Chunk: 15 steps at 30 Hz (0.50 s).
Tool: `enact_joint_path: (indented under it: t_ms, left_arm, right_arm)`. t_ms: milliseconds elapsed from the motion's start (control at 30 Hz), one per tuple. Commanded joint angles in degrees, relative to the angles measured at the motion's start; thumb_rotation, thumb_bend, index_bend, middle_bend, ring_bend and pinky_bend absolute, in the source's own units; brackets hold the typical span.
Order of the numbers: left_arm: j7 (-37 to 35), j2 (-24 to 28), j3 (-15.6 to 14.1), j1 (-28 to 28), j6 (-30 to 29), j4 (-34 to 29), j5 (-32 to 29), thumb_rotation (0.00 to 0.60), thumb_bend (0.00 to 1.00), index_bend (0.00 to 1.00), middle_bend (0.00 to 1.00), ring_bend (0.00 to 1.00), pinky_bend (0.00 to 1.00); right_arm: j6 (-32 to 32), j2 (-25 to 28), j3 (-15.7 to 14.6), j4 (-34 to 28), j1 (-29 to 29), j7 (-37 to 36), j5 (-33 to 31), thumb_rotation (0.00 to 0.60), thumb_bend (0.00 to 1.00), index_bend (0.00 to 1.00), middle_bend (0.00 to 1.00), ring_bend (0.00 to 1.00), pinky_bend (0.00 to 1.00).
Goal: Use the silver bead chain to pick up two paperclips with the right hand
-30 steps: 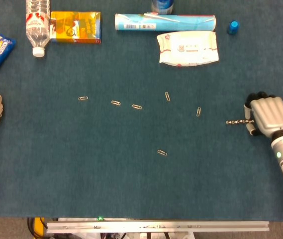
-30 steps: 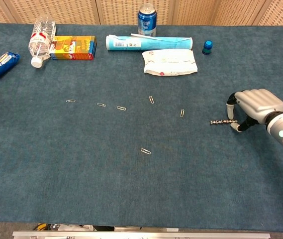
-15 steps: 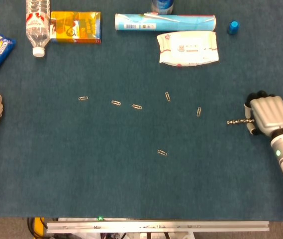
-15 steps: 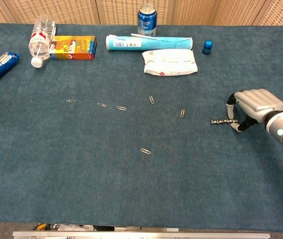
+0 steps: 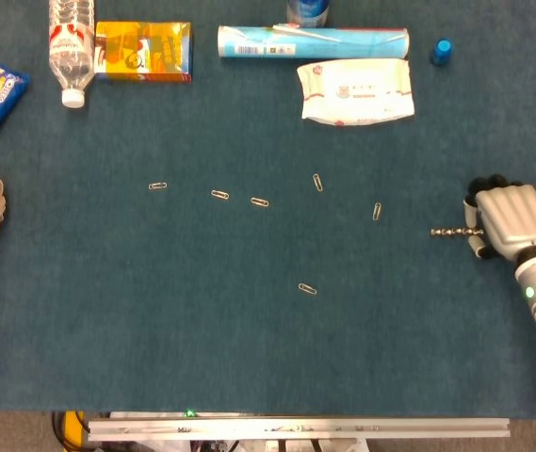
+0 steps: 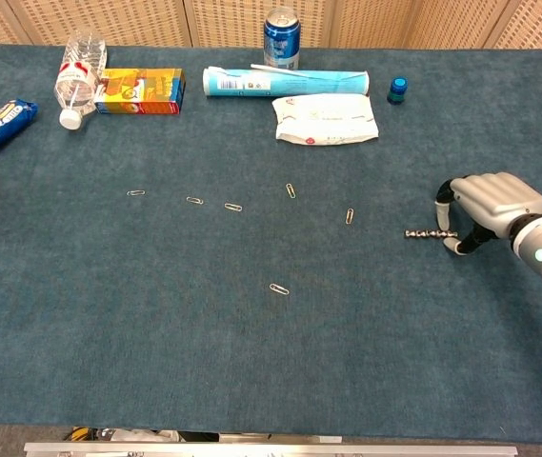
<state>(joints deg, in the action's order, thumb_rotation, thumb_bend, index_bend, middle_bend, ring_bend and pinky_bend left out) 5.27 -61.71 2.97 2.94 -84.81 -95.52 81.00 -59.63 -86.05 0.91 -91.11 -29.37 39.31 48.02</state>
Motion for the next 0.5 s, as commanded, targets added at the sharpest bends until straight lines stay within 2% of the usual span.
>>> enact_joint_path:
  t_ms: [33,500]
  left_arm:
    - [0.04,0.00,0.03,0.00,-0.04,0.01,0.00,0.600,0.05,0.55,0.48,0.41,0.52]
    - [0.38,-0.15,0.05,0.07,0.10,0.03,-0.15,0.600,0.05,0.55,0.48,0.41,0.52]
  right_arm:
    - [-0.88,1.18,-0.25,-1.42,0.35,-0.72,1.14,0.600,0.28,0.58,0.27,0.19,0.33]
    - [-7.54,7.18,-1.48,-8.54,2.64,-1.55,8.67,0.600,0.29,0.60,0.27,0.19,0.33]
